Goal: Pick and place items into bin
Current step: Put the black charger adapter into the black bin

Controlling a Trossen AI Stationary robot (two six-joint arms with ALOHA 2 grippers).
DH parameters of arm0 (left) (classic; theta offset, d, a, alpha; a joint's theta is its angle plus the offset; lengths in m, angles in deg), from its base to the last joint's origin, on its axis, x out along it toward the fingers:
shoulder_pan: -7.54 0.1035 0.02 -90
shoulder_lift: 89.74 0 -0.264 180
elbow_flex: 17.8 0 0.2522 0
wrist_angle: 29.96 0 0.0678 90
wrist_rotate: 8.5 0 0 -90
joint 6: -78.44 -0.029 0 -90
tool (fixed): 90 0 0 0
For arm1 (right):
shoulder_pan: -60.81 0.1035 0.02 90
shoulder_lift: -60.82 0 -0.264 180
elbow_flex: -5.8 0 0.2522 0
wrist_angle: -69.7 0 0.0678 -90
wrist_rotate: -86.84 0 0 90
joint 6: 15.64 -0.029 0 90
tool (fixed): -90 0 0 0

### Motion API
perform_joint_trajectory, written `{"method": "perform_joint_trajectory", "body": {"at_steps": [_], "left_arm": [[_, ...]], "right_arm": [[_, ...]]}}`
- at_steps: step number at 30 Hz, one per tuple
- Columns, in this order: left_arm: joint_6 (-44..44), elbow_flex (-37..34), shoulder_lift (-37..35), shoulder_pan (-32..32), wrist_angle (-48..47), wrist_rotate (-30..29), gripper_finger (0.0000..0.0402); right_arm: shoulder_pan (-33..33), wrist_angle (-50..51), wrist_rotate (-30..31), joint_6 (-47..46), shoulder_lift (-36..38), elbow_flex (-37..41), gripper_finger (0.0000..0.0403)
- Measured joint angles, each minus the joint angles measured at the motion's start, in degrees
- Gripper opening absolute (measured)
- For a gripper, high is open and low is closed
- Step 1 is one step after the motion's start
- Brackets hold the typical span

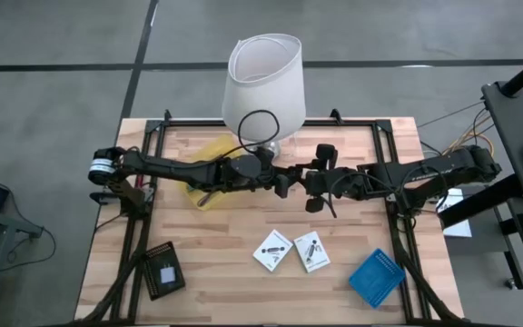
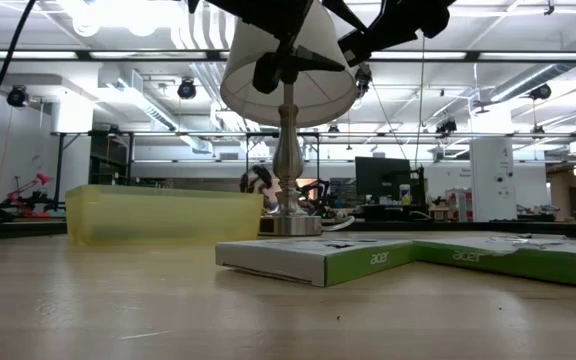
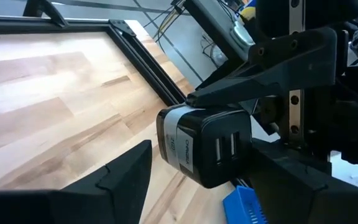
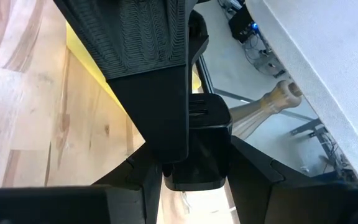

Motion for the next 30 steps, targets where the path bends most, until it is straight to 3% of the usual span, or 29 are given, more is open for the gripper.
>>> {"method": "perform_joint_trajectory", "body": {"at_steps": [20,30], "left_arm": [[1.5,-0.1,0.6,0.4,4.2,1.0,0.0237],[4.0,0.8,0.6,0.3,-0.6,1.6,0.0223]], "right_arm": [[0.1,0.1,-2.8,-0.2,0.2,0.0,0.0130],[0.1,-0.4,-3.3,0.6,0.1,0.0,0.0130]]}}
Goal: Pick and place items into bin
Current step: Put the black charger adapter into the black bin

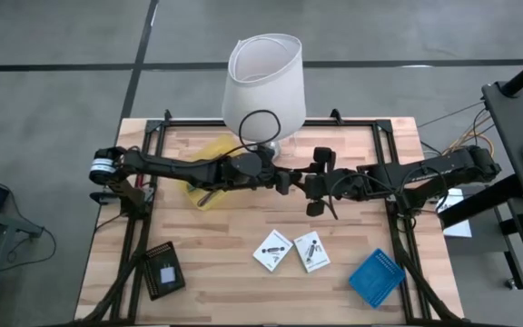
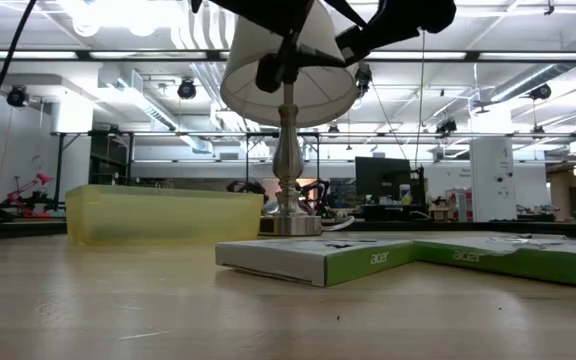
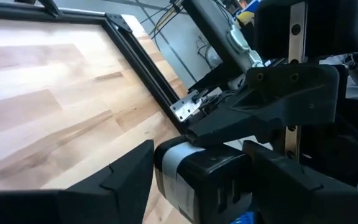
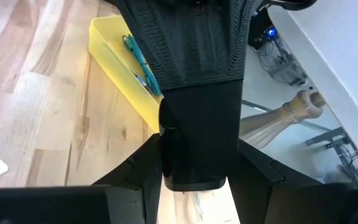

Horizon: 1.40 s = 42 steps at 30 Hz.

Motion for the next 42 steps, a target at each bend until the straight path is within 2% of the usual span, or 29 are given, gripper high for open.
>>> {"method": "perform_joint_trajectory", "body": {"at_steps": [9,19,21,27,30,33,37,42], "left_arm": [[0.7,0.0,-0.1,0.0,-1.1,-0.4,0.0143],[0.5,-0.1,-0.1,0.5,-1.5,1.5,0.0137],[0.0,-0.1,-0.1,0.8,-1.3,2.7,0.0137],[-3.2,-0.6,-0.2,1.5,-4.5,4.4,0.0135],[-4.4,-0.6,-2.0,1.8,-7.1,6.0,0.0135],[-5.4,-0.9,-3.6,1.9,-9.9,9.1,0.0135],[-8.2,-1.5,-6.7,1.7,-16.9,16.4,0.0135],[-9.1,-1.6,-12.5,-0.7,-36.3,23.2,0.0135]], "right_arm": [[0.0,-0.2,0.6,0.9,-0.1,0.2,0.0130],[0.0,-0.4,0.5,1.1,0.0,0.2,0.0130],[0.0,-0.4,1.3,0.7,0.0,0.2,0.0150],[0.0,-0.7,2.3,-2.6,0.7,-0.4,0.0261],[0.0,1.0,2.2,-4.6,0.7,-0.2,0.0298],[0.1,2.5,2.2,-5.3,1.6,-0.2,0.0319],[0.0,5.2,2.2,-6.3,2.0,-0.2,0.0327],[0.0,7.0,2.1,-9.0,2.2,-0.1,0.0326]]}}
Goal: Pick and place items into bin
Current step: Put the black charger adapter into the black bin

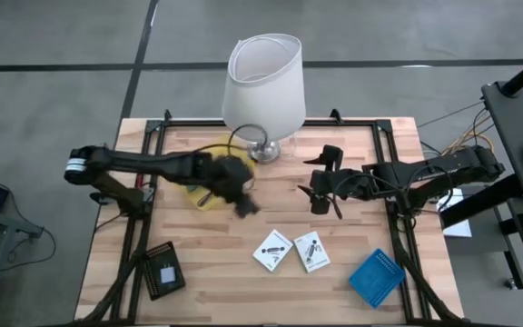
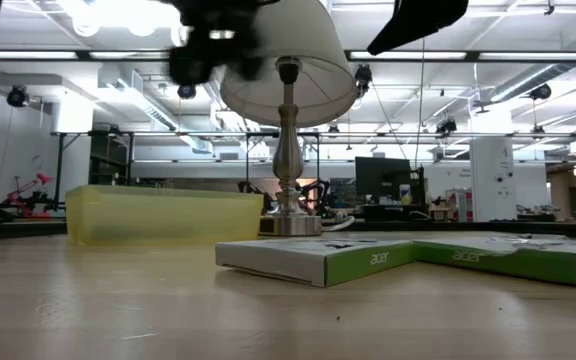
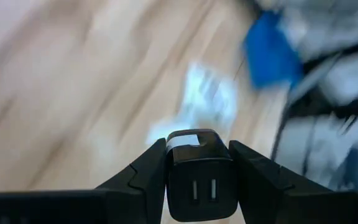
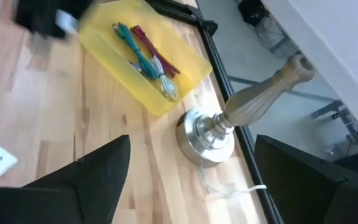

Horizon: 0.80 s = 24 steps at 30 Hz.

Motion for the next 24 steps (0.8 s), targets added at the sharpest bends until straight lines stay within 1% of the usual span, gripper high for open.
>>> {"method": "perform_joint_trajectory", "body": {"at_steps": [6,10,11,14,19,24], "left_arm": [[1.3,-0.6,-6.1,-6.0,-28.1,5.3,0.0135],[5.2,-0.8,-8.3,-12.1,-44.0,6.3,0.0135],[5.8,-1.0,-8.8,-13.4,-46.1,7.2,0.0135],[9.2,-2.7,-10.0,-18.0,-50.0,9.9,0.0135],[16.7,-6.6,-10.4,-24.4,-48.0,10.5,0.0135],[17.2,-11.1,-9.2,-28.6,-44.5,11.8,0.0135]], "right_arm": [[0.0,1.3,-0.1,-3.6,-0.1,0.0,0.0326],[0.0,1.6,-0.1,-5.3,-0.1,0.1,0.0326],[0.0,1.6,-0.1,-5.5,-0.1,0.1,0.0326],[0.0,1.6,-0.1,-5.6,-0.1,0.3,0.0326],[0.0,1.7,-0.1,-5.6,-0.1,0.6,0.0326],[-0.1,1.6,0.0,-5.6,-0.2,0.8,0.0326]]}}
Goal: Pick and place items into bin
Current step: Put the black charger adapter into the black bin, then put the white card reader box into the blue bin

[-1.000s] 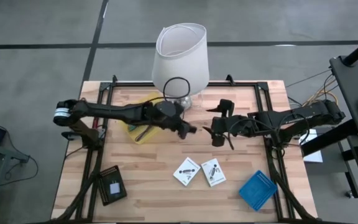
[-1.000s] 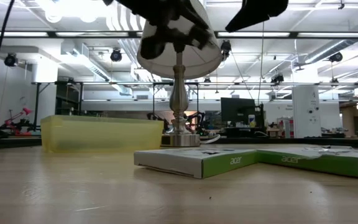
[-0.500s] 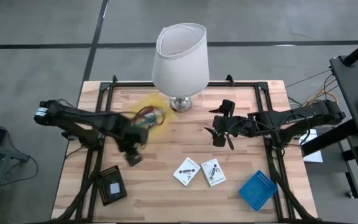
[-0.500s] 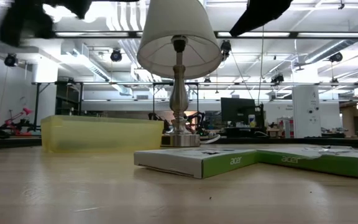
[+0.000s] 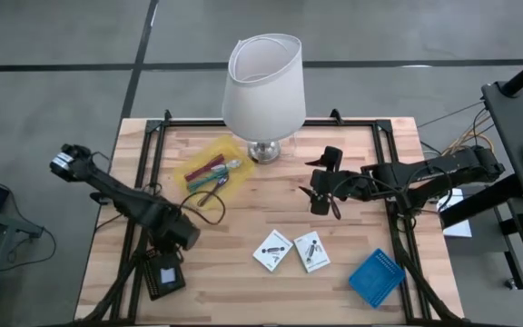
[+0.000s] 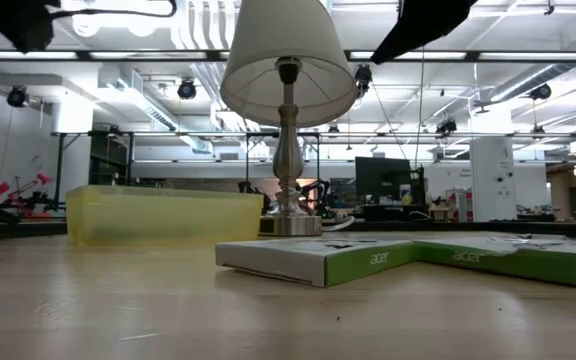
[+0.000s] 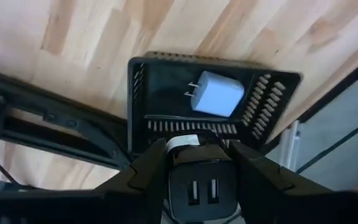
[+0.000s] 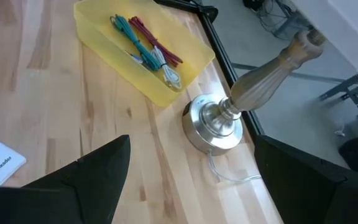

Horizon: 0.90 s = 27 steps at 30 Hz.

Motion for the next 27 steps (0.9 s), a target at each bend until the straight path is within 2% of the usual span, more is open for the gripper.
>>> {"method": "perform_joint_trajectory", "body": {"at_steps": [4,10,20,27], "left_arm": [[0.4,-3.7,0.9,-1.9,4.5,0.5,0.0135],[1.5,-7.3,1.7,-3.4,5.2,0.8,0.0135],[1.4,-8.4,1.7,-3.7,5.9,0.9,0.0232],[1.4,-6.7,1.3,-3.6,5.9,0.0,0.0244]], "right_arm": [[0.0,0.0,0.0,0.0,0.0,0.1,0.0326],[0.0,0.1,0.1,0.0,0.0,0.1,0.0326],[0.0,0.5,0.0,0.0,0.0,0.1,0.0326],[0.0,0.9,0.0,-0.2,0.0,0.1,0.0326]]}}
